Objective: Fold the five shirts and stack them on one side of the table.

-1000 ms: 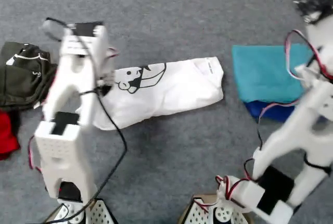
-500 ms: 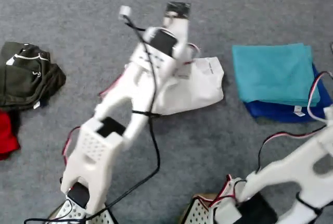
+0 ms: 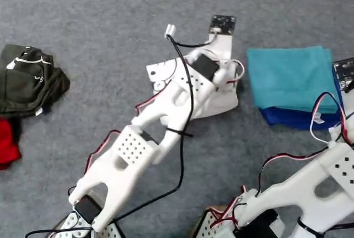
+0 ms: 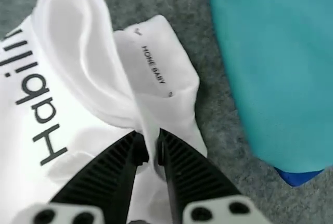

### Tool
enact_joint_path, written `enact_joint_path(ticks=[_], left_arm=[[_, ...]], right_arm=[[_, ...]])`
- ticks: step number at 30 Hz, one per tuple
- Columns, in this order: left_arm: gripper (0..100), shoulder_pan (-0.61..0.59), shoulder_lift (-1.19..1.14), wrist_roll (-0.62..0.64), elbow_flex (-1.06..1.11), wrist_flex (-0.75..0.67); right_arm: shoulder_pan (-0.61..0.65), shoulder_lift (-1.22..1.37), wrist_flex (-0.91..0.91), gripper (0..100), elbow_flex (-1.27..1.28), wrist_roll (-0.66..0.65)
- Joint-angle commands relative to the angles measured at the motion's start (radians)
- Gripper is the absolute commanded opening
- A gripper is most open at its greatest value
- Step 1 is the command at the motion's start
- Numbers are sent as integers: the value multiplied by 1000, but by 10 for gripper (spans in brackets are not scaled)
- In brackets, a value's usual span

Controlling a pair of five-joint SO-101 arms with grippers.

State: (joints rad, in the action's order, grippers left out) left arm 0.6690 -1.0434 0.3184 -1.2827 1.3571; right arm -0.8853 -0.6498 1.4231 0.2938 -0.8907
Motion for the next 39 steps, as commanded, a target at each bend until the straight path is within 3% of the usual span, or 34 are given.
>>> enact_joint_path(ticks=[1,6,10,12,17,25,28,32,35,39], left_arm=[[18,23,-15,14,-95,-18],[43,25,-25,48,-112,-12],[232,21,-24,126,-115,46],[259,9,5,163,-161,118],[227,-66,114,147,-397,339],[68,-284,493,74,-275,405],[16,-356,602,-11,-106,405],[19,-397,754,-34,282,405],[19,-397,872,-37,578,394],[19,-400,1001,-68,968,218]], right_arm=[[-18,-24,-17,2,1,-11],[-13,-19,-12,2,1,-11],[-5,-18,-21,2,35,-11],[28,-18,-32,2,68,-11],[220,-8,-35,2,148,-5],[664,303,-78,2,58,201],[816,516,-52,2,-124,290],[977,803,57,2,-478,370],[1032,1023,129,2,-789,416],[1058,1320,204,2,-1164,453]])
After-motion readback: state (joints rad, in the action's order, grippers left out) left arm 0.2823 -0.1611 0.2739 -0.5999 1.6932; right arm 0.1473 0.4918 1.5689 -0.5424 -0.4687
